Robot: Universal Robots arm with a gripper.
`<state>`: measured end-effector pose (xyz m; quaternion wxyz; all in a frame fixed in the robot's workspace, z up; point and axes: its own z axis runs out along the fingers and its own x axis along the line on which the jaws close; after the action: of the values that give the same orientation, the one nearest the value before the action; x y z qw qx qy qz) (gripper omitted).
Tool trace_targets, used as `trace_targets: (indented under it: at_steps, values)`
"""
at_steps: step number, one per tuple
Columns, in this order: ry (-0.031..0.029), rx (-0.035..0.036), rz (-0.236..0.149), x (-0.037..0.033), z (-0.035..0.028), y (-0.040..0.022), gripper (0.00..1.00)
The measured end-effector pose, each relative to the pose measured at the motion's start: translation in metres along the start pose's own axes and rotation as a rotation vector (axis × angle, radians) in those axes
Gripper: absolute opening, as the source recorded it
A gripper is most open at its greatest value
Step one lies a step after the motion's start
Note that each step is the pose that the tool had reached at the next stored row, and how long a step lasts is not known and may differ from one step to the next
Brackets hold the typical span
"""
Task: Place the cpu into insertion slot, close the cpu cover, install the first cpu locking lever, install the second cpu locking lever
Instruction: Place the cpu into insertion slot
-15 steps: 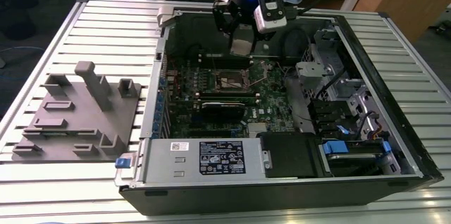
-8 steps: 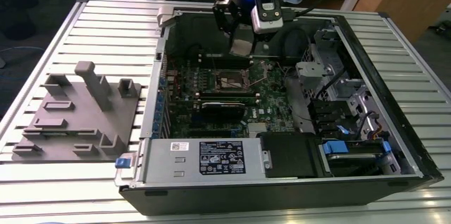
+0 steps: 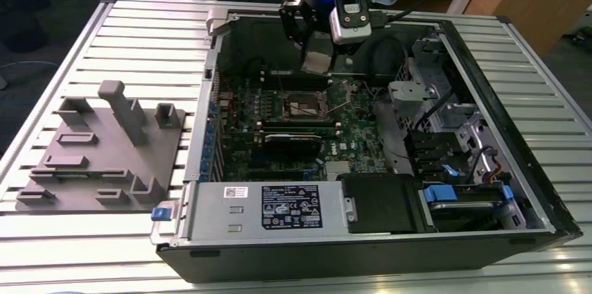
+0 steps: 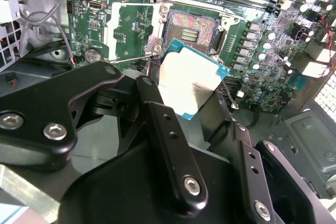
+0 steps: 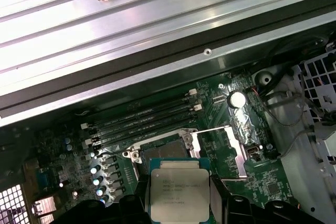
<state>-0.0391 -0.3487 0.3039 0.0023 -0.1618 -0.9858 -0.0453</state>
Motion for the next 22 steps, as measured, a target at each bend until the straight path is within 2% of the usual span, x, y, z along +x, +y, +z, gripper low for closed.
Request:
trace_targets:
  at_steps: [6, 8, 19, 22]
  values:
    - [0.0, 0.0, 0.001, 0.0, 0.0, 0.0, 0.54]
    - [-0.0011, -0.0003, 0.013, 0.0, 0.0003, 0.0, 0.54]
    - [-0.016, -0.0034, 0.181, -0.0001, 0.0028, -0.0003, 0.54]
    - [-0.0178, -0.0038, 0.201, -0.0001, 0.0029, -0.0003, 0.54]
